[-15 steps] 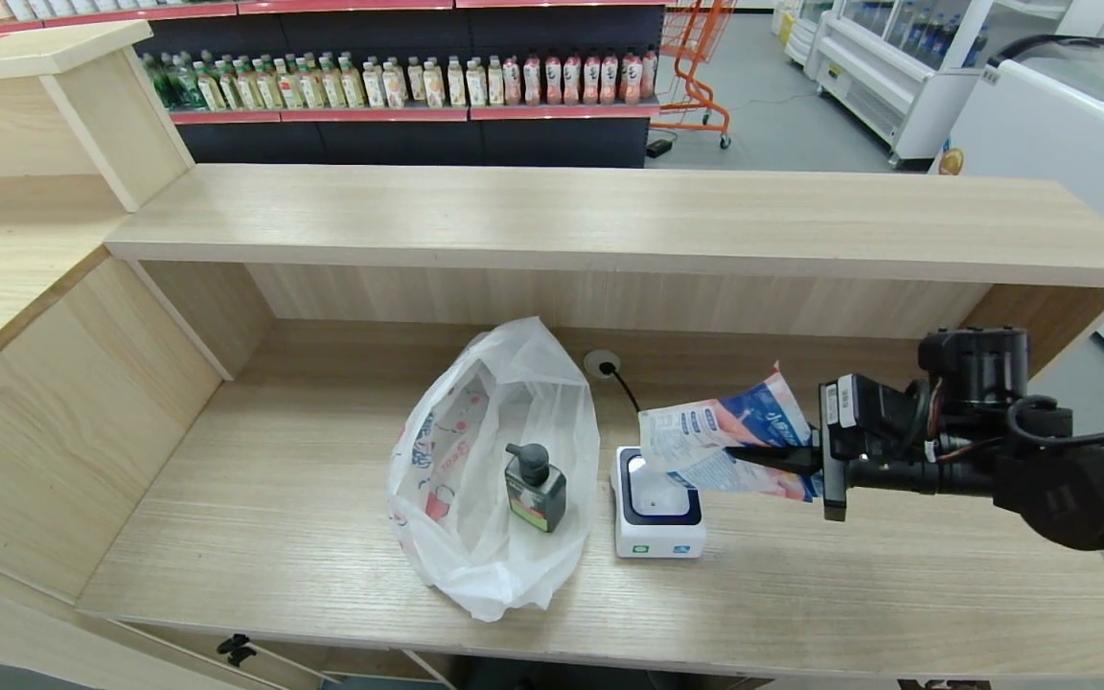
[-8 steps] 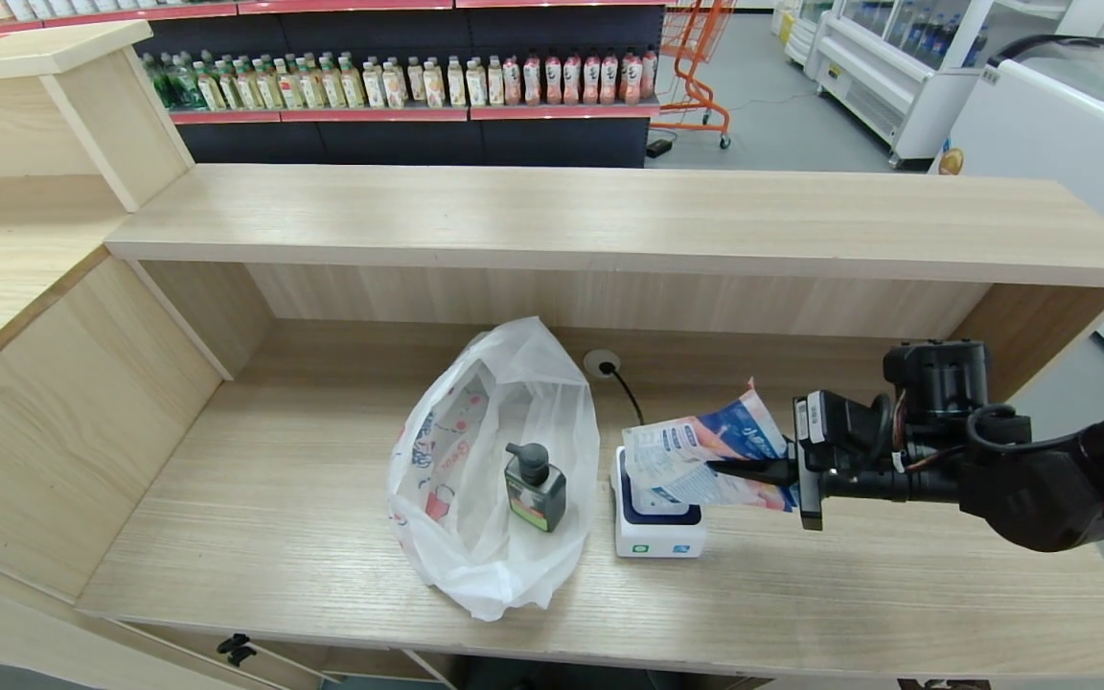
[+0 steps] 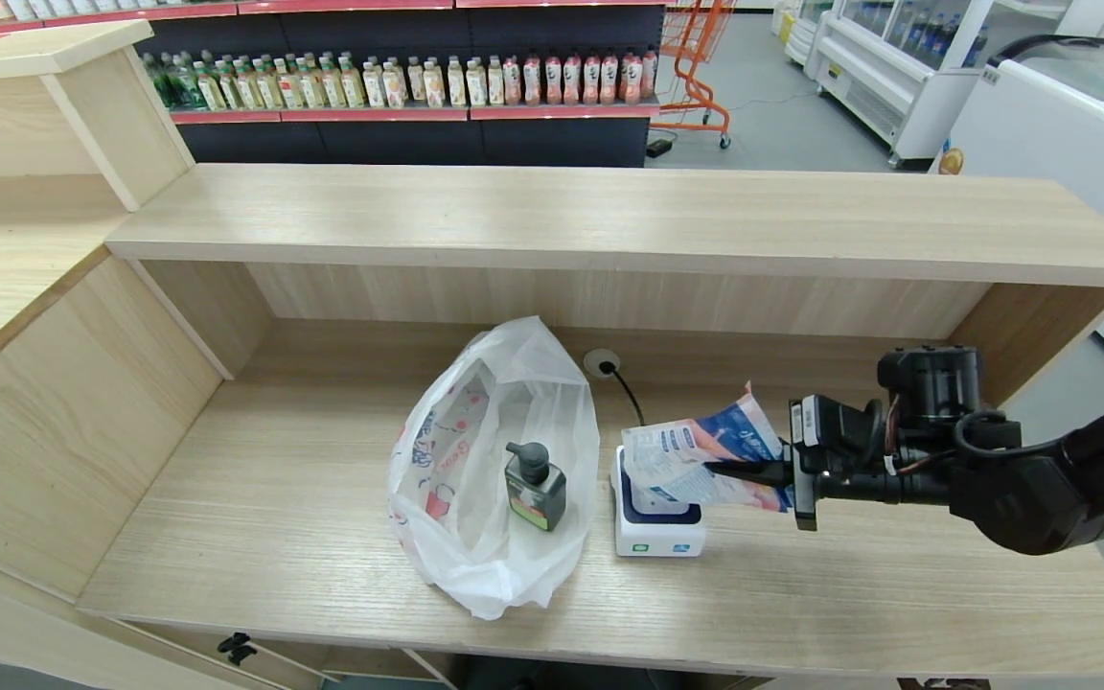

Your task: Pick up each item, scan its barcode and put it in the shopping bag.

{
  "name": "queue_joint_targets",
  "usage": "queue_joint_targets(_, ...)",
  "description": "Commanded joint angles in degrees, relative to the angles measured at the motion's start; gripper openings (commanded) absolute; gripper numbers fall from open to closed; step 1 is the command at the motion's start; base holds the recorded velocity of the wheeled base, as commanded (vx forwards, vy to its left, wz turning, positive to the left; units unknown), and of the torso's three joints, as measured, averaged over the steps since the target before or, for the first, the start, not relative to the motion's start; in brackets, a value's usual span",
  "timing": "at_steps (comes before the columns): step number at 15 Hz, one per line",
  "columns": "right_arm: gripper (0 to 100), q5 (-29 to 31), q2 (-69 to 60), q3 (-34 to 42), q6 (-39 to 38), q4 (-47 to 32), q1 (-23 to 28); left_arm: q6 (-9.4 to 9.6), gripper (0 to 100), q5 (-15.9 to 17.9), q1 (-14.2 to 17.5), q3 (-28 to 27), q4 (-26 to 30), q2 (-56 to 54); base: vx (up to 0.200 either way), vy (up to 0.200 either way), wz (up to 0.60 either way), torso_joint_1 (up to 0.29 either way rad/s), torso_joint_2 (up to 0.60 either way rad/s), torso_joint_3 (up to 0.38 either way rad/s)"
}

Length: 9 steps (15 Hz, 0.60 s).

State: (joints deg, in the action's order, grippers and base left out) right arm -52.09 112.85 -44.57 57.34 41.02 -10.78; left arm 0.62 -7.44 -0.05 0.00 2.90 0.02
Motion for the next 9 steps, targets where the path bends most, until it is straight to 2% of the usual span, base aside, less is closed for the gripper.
queue_joint_targets(1, 0, -0.03, -0.70, -0.17, -0.57, 0.02, 0.23, -0.01, 100, -0.03, -0.04, 0.00, 0.00, -0.02, 0.000, 0.000, 0.00, 0.000, 0.00, 0.000)
queue_joint_targets(2, 0, -0.12, -1.49, -0.34, -1.71, 0.02, 0.23, -0.01, 100, -0.03, -0.04, 0.00, 0.00, -0.02, 0.000, 0.000, 0.00, 0.000, 0.00, 0.000)
queue_joint_targets(3, 0, -0.12, -4.48, -1.13, -6.98, 0.02, 0.14, -0.01, 100, -0.03, -0.04, 0.00, 0.00, -0.02, 0.000, 0.000, 0.00, 0.000, 0.00, 0.000)
queue_joint_targets(6, 0, 0.50, -15.38, -1.22, -30.01, -0.15, 0.32, -0.01, 100, -0.03, -0.04, 0.00, 0.00, -0.02, 0.000, 0.000, 0.00, 0.000, 0.00, 0.000)
queue_joint_targets(9, 0, 9.64, -21.88, 5.28, -48.64, -0.15, 0.93, -0.01, 100, -0.03, -0.04, 0.00, 0.00, -0.02, 0.000, 0.000, 0.00, 0.000, 0.00, 0.000)
